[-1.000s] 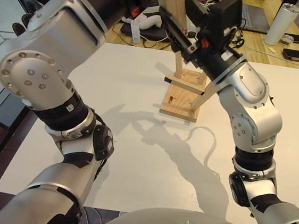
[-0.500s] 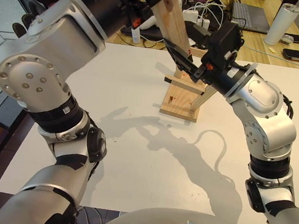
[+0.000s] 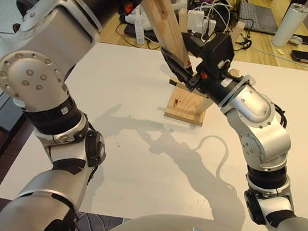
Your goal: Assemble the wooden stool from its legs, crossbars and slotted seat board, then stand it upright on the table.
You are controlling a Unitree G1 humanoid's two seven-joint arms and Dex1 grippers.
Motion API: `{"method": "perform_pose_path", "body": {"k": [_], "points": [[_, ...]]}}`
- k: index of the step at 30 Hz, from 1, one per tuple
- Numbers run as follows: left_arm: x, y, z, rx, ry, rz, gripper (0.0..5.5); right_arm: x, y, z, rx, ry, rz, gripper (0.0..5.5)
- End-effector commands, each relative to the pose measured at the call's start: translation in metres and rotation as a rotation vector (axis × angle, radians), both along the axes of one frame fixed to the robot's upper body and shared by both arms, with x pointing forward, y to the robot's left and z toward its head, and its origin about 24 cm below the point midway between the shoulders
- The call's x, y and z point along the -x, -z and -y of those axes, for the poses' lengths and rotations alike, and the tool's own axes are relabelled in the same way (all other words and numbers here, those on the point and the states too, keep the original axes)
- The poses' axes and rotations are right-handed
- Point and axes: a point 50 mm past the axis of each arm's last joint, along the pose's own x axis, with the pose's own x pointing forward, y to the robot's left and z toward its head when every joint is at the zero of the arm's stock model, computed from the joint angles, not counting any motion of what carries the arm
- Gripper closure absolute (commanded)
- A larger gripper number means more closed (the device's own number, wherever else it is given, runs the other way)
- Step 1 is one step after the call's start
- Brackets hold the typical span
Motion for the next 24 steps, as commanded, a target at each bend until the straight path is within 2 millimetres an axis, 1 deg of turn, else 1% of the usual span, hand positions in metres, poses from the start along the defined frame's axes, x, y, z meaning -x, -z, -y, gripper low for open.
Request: {"method": "perform_pose_path", "body": {"k": [1, 4, 6, 7, 8, 11, 14, 16, 24], "points": [[0.004, 0.000, 0.003, -0.025, 0.021, -0.008, 2.51, 0.003, -0.003, -0.005, 0.013, -0.035, 0.024, 3.44], [0.006, 0.011, 0.007, -0.063, 0.062, -0.033, 2.51, -0.003, -0.005, 0.002, 0.043, -0.012, 0.054, 3.44], [0.006, 0.016, 0.005, -0.070, 0.059, -0.045, 2.86, -0.007, -0.006, 0.009, 0.078, -0.001, 0.079, 3.44], [0.006, 0.017, 0.003, -0.069, 0.053, -0.044, 2.93, -0.008, -0.006, 0.013, 0.099, 0.006, 0.093, 3.44], [0.005, 0.017, 0.001, -0.069, 0.042, -0.042, 3.16, -0.010, -0.007, 0.017, 0.119, 0.013, 0.105, 3.45], [0.002, 0.016, -0.008, -0.060, 0.006, -0.039, 3.55, -0.014, -0.007, 0.026, 0.171, 0.029, 0.140, 3.45], [-0.001, 0.013, -0.016, -0.047, -0.030, -0.029, 3.98, -0.016, -0.005, 0.030, 0.205, 0.036, 0.160, 3.45], [-0.002, 0.011, -0.018, -0.043, -0.040, -0.023, 4.06, -0.016, -0.004, 0.030, 0.213, 0.035, 0.165, 3.45], [0.000, 0.009, -0.015, -0.024, -0.018, -0.001, 4.12, -0.017, -0.004, 0.028, 0.216, 0.053, 0.181, 3.45]]}}
